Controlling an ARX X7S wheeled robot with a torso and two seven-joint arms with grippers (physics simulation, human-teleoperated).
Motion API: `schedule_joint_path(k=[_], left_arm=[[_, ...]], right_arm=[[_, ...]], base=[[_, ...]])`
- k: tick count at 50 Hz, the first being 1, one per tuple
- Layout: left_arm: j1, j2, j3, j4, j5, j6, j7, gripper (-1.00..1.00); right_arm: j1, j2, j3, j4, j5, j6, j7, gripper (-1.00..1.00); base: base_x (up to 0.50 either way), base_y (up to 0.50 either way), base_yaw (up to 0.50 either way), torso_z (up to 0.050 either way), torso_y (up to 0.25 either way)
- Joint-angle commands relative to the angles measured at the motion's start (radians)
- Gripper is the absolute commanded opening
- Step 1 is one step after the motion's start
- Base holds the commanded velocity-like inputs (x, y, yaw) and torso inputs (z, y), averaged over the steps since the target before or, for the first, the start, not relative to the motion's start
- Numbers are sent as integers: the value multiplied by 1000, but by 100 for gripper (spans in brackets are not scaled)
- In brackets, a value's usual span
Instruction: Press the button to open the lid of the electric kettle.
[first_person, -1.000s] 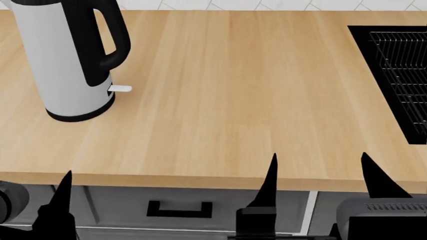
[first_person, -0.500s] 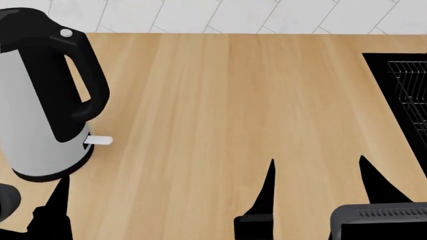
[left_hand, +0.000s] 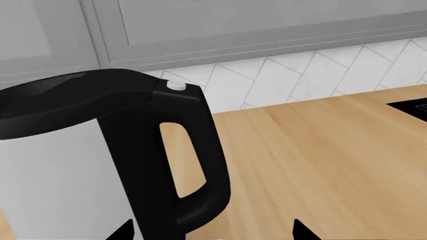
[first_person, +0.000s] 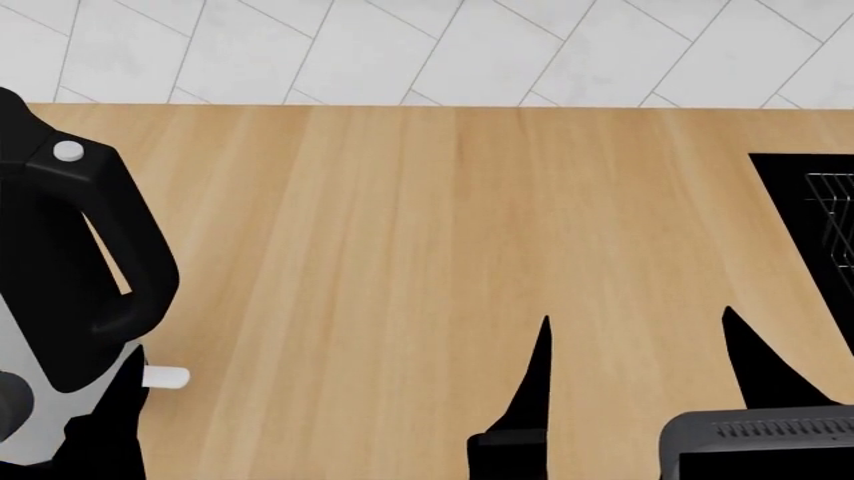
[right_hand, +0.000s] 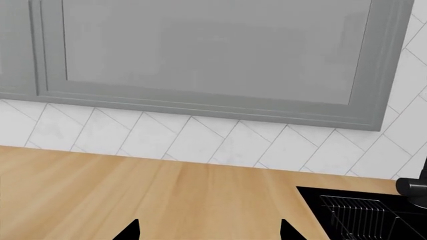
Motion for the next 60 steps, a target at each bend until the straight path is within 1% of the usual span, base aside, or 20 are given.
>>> schedule_joint_path(k=[1, 12, 15, 16, 17, 18, 20, 22, 23, 25, 29, 33, 34, 38, 42, 46, 47, 49, 54, 60], left_arm=[[-3, 4, -4, 18, 13, 26, 8, 100], [-67, -21, 61, 19, -69, 75, -89, 100], [-168, -60, 136, 28, -195, 153, -209, 100], [-220, -94, 185, 39, -226, 201, -244, 100], [-250, -124, 223, 48, -229, 252, -245, 100], [-320, -183, 308, 43, -235, 329, -247, 100], [-508, -268, 458, 19, -273, 445, -246, 100], [-621, -301, 530, 2, -305, 501, -245, 100], [-647, -310, 555, -1, -310, 516, -243, 100], [-668, -315, 591, -14, -308, 512, -233, 100], [-797, -314, 616, -103, -353, 473, -203, 100], [-882, -296, 658, -211, -344, 386, -140, 100], [-916, -280, 677, -237, -346, 348, -115, 100], [-928, -264, 673, -324, -286, 313, -34, 100], [-944, -257, 666, -405, -262, 302, 22, 100], [-1027, -252, 747, -521, -298, 183, 61, 100], [-1038, -251, 753, -538, -304, 170, 72, -100], [-1051, -249, 748, -579, -332, 182, 85, -100], [-1159, -223, 823, -693, -357, 75, 103, -100], [-1182, -227, 854, -750, -381, 70, 89, -100]], right_arm=[[14, 13, -17, 2, -29, -45, -7, 100], [22, 30, -44, 4, -32, -74, -2, 100], [13, 34, -47, 6, -41, -86, -7, 100], [3, 36, -46, 9, -48, -92, -12, 100], [0, 37, -46, 10, -52, -95, -14, 100], [1, 35, -49, 10, -52, -95, -13, 100], [6, 34, -56, 11, -50, -94, -12, 100], [9, 35, -60, 11, -46, -94, -9, 100], [8, 34, -62, 11, -50, -94, -10, 100], [7, 22, -76, 18, -65, -91, -16, 100], [8, 8, -92, 26, -78, -87, -24, 100], [7, 12, -92, 25, -74, -93, -21, 100], [8, 12, -92, 25, -75, -94, -20, 100], [9, 5, -103, 30, -80, -91, -21, 100], [10, 5, -105, 32, -79, -93, -19, 100], [13, 7, -107, 28, -77, -93, -13, 100], [16, 6, -109, 29, -75, -92, -12, 100], [27, -3, -118, 29, -72, -84, -7, 100], [26, -5, -126, 28, -77, -85, -10, 100], [24, -3, -130, 31, -81, -89, -12, 100]], base=[[0, 0, 0, 0, 0], [0, 0, 0, 0, 0], [0, 0, 0, 0, 0], [0, 0, 0, 0, 0], [0, 0, 0, 0, 0], [0, 0, 0, 0, 0], [0, 0, 0, 0, 0], [0, 0, 0, 0, 0], [0, 0, 0, 0, 0], [0, 0, 0, 0, 0], [0, 0, 0, 0, 0], [0, 0, 0, 0, 0], [0, 0, 0, 0, 0], [0, 0, 0, 0, 0], [0, 0, 0, 0, 0], [0, 0, 0, 0, 0], [0, 0, 0, 0, 0], [0, 0, 0, 0, 0], [0, 0, 0, 0, 0], [0, 0, 0, 0, 0]])
